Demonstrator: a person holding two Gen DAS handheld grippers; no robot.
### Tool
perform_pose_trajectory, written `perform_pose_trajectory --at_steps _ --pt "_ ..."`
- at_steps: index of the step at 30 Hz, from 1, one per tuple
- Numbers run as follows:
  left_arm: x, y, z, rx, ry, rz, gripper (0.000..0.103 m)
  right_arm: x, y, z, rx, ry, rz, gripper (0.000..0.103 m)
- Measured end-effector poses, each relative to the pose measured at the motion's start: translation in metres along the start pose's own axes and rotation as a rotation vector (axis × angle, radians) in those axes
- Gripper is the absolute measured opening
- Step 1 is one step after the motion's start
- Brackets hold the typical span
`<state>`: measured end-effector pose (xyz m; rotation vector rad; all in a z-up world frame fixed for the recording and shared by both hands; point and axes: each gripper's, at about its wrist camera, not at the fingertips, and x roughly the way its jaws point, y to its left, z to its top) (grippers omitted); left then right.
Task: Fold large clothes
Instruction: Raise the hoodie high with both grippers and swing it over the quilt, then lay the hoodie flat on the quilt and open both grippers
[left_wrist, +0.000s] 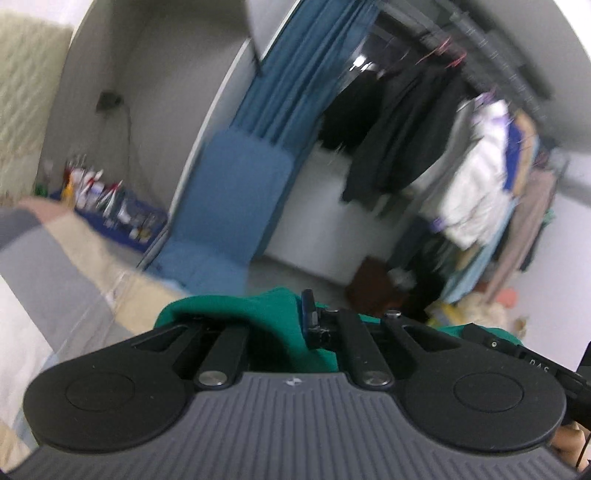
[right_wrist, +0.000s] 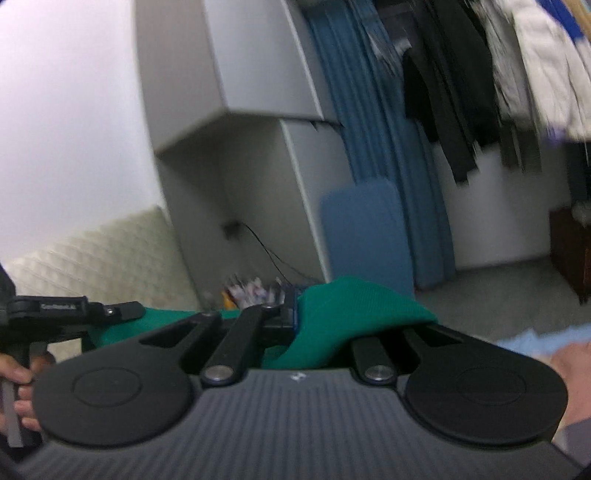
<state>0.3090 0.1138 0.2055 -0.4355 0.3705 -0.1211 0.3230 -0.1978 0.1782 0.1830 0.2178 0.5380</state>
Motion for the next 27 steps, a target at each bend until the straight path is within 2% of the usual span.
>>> perform_pose_trajectory --at_steps 3,8,14,19,21,23,24,27 --pt "0.075 0.038 -0.031 -0.004 0.040 0.030 0.008 0.056 -0.029 -0.043 0.030 0.022 -0.024 0.009" --pt "0.186 0.098 -0.093 0.009 0.142 0.081 0.008 0.134 -0.065 -0.122 0.037 0.112 -0.088 0.009" --pt "0.278 0.145 -0.139 0.026 0.227 0.137 0.008 0.194 -0.095 -0.190 0.043 0.227 -0.131 0.010" --pt "0.301 0.152 -0.149 0.057 0.273 0.173 0.010 0.217 -0.104 -0.207 0.084 0.281 -0.154 0.012" --pt "0.294 0.146 -0.145 0.052 0.280 0.175 0.020 0.224 -0.108 -0.210 0.096 0.289 -0.157 0.013" --pt "0.288 0.142 -0.143 0.054 0.302 0.162 0.057 0.223 -0.107 -0.207 0.113 0.289 -0.152 0.017" --pt "0.272 0.131 -0.139 0.059 0.306 0.159 0.061 0.219 -0.105 -0.205 0.122 0.289 -0.149 0.027" --pt "0.242 0.112 -0.131 0.088 0.305 0.162 0.062 0.205 -0.103 -0.198 0.139 0.296 -0.130 0.045"
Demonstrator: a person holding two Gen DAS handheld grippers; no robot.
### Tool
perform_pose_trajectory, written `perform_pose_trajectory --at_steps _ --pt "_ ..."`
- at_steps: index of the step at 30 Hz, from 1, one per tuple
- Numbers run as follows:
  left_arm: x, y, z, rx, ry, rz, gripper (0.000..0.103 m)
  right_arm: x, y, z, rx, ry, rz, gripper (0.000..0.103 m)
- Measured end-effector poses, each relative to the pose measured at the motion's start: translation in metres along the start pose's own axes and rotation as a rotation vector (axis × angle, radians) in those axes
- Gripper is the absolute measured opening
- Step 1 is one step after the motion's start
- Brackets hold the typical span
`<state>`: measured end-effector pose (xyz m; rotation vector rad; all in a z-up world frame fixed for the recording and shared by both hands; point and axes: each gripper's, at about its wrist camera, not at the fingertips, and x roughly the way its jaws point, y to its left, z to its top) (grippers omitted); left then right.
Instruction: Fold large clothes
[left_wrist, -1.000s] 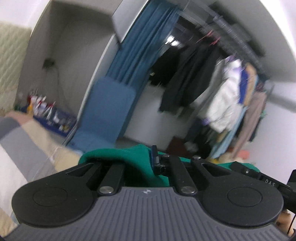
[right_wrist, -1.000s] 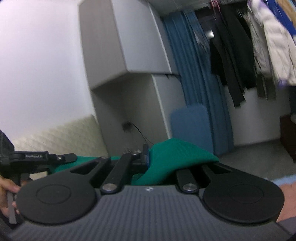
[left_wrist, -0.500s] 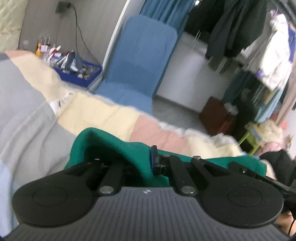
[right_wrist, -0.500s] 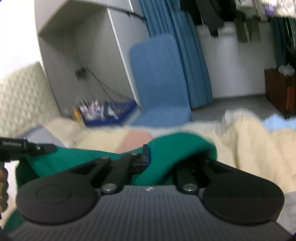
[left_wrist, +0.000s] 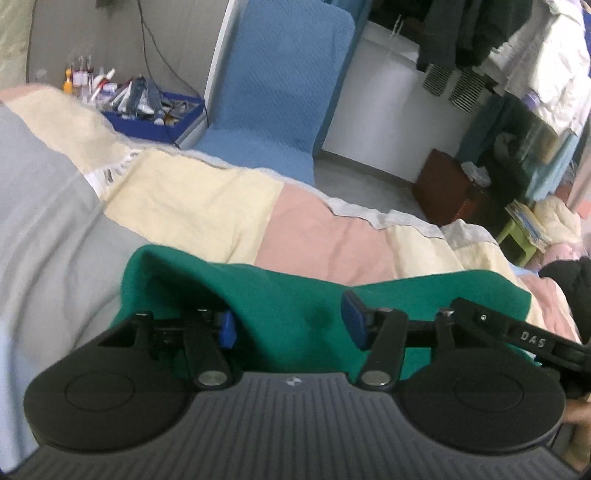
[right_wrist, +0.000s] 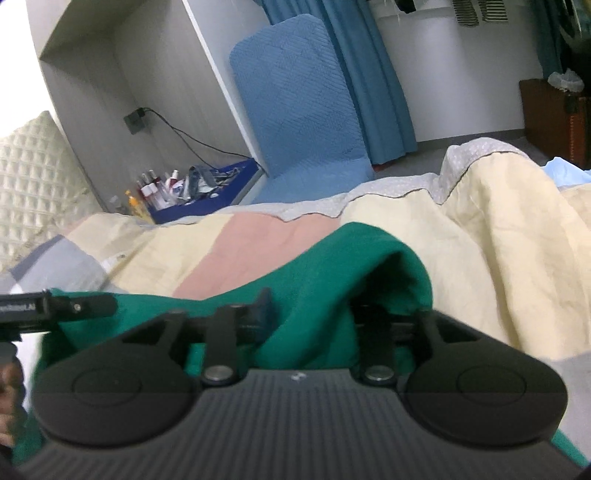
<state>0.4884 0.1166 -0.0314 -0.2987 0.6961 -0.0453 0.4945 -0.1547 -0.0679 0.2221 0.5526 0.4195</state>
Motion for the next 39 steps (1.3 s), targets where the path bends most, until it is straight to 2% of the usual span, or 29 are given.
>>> perform_pose_trajectory --at_steps 3,10,16,23,27,31,32,33,35,39 --pt "-0.040 -0.010 -0.004 -0.024 0.003 -0.001 0.062 -0.029 0.010 0.000 -0.010 -0.010 0.019 0.052" --pt "-0.151 -0.037 -0.037 -0.017 -0.044 0.024 0.062 -0.126 0.028 -0.011 -0.010 -0.065 0.005 0.052" --pt "-0.240 -0.055 -0.099 -0.022 -0.039 0.053 0.062 -0.212 0.053 -0.056 -0.031 -0.062 0.023 0.052" --pt "-0.311 -0.068 -0.188 -0.039 0.003 0.066 0.062 -0.287 0.094 -0.127 -0.090 0.024 0.077 0.052" --pt "-0.329 -0.066 -0.226 -0.064 0.016 0.048 0.062 -0.311 0.118 -0.163 -0.137 0.096 0.105 0.052" --pt "-0.332 -0.065 -0.257 -0.054 0.044 0.060 0.062 -0.322 0.135 -0.194 -0.170 0.173 0.145 0.052" --pt "-0.329 -0.063 -0.261 -0.050 0.056 0.066 0.062 -0.323 0.140 -0.201 -0.184 0.188 0.158 0.053" --pt "-0.327 -0.063 -0.264 -0.043 0.069 0.071 0.062 -0.324 0.145 -0.209 -0.204 0.202 0.163 0.061" --pt "-0.323 -0.064 -0.270 -0.023 0.087 0.084 0.062 -0.324 0.156 -0.225 -0.248 0.235 0.173 0.067" --pt "-0.310 -0.058 -0.268 -0.026 0.117 0.079 0.062 -0.318 0.169 -0.245 -0.300 0.310 0.223 0.067"
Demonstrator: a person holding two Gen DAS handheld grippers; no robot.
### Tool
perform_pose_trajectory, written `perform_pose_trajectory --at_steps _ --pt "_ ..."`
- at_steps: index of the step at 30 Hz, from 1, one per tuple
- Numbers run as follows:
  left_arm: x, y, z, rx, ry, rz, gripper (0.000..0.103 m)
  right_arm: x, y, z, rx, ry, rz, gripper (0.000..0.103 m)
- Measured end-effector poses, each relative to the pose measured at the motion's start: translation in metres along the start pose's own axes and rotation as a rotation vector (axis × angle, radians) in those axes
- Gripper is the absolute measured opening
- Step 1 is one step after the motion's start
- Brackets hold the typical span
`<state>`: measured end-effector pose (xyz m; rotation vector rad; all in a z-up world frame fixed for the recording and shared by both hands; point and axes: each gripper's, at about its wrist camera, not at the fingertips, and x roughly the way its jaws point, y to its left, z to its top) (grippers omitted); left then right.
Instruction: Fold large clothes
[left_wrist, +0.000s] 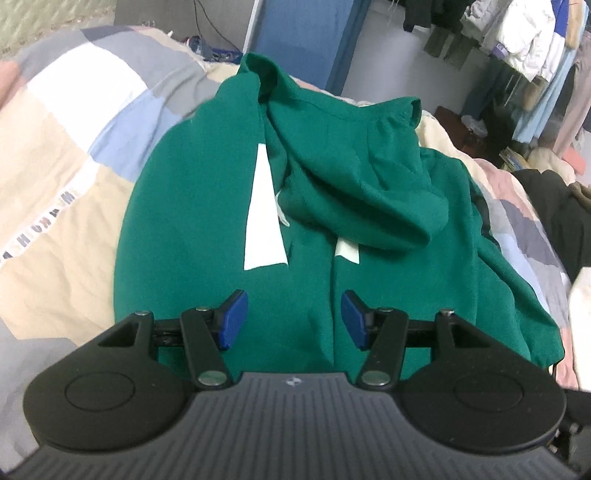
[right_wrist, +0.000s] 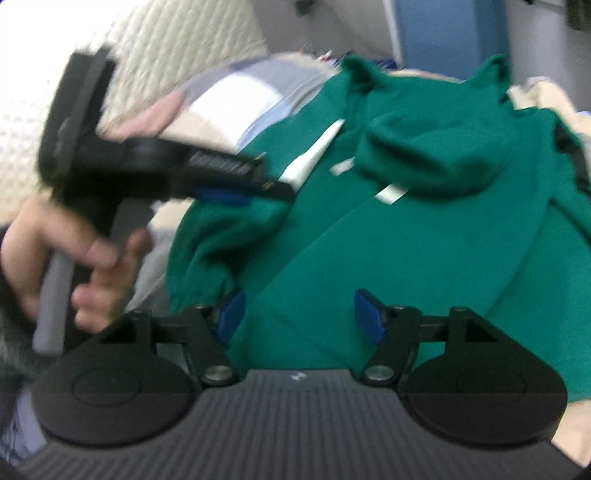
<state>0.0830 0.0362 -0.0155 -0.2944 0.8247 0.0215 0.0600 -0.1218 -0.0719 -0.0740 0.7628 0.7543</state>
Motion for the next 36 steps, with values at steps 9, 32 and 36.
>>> perform_pose_trajectory --at_steps 9,32,36 --pt "0.023 0.009 -0.002 0.005 0.056 0.031 0.059 0.035 0.022 -0.011 -0.165 0.155 -0.027 0.074" --pt "-0.007 0.038 0.012 -0.141 -0.063 -0.010 0.003 -0.058 -0.064 0.027 0.133 -0.097 -0.260 0.034" --pt "-0.017 0.070 0.031 -0.211 -0.102 0.026 0.003 -0.096 -0.108 0.044 0.191 -0.182 -0.335 0.034"
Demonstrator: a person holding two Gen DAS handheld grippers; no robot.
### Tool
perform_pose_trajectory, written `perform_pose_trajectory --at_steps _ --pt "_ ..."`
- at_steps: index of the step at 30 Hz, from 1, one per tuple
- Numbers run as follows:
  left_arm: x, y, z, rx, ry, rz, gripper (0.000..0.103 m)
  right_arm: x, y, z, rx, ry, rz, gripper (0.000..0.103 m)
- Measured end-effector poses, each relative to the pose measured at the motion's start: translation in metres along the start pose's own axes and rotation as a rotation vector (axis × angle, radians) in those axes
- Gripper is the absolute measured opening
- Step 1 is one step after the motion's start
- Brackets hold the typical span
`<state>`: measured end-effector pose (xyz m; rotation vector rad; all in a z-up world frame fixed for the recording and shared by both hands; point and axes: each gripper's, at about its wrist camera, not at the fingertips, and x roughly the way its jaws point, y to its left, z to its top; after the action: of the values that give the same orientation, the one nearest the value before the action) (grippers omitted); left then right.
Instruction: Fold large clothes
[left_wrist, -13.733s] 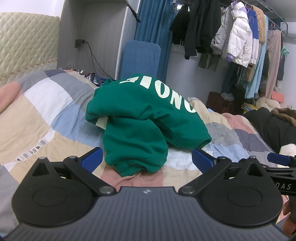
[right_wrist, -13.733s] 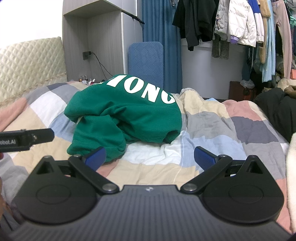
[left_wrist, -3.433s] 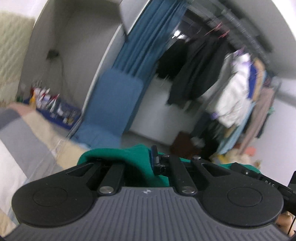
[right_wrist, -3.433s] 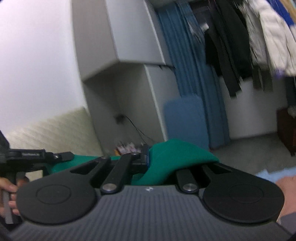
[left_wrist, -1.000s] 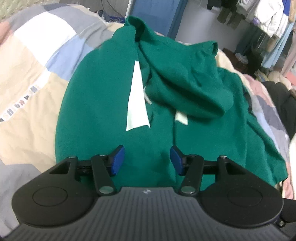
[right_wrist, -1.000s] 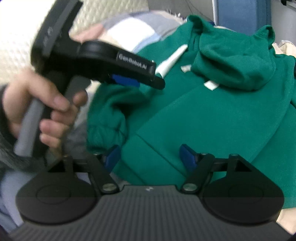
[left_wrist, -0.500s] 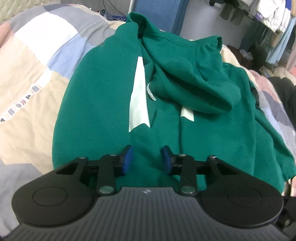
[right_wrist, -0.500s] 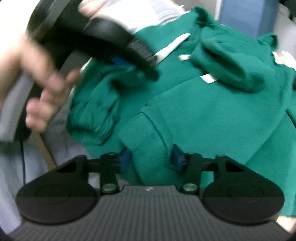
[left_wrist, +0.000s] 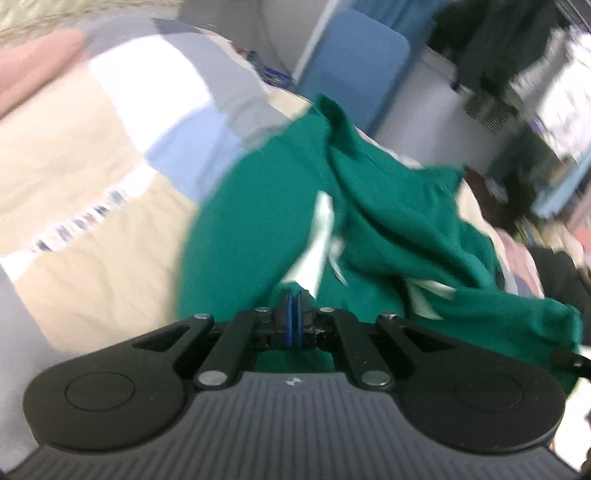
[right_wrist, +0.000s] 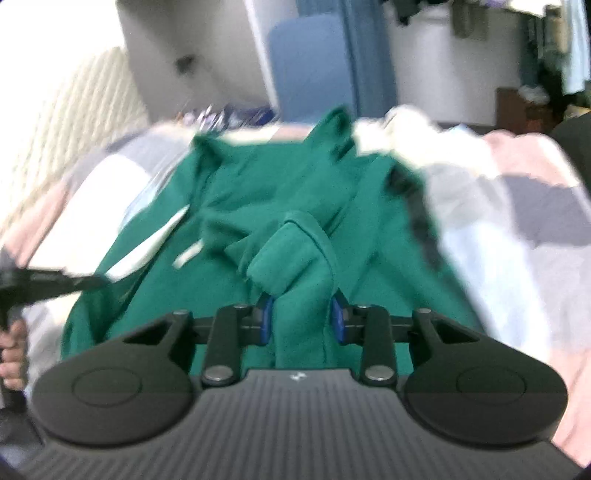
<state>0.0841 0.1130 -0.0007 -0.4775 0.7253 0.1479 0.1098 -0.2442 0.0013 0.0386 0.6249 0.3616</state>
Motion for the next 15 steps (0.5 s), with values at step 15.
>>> perform_pose_trajectory --at_steps 15 --pt "-0.003 0.110 0.087 -0.137 -0.174 0.328 0.003 -0.035 -0.137 0.118 0.145 -0.247 -0.256 0.029"
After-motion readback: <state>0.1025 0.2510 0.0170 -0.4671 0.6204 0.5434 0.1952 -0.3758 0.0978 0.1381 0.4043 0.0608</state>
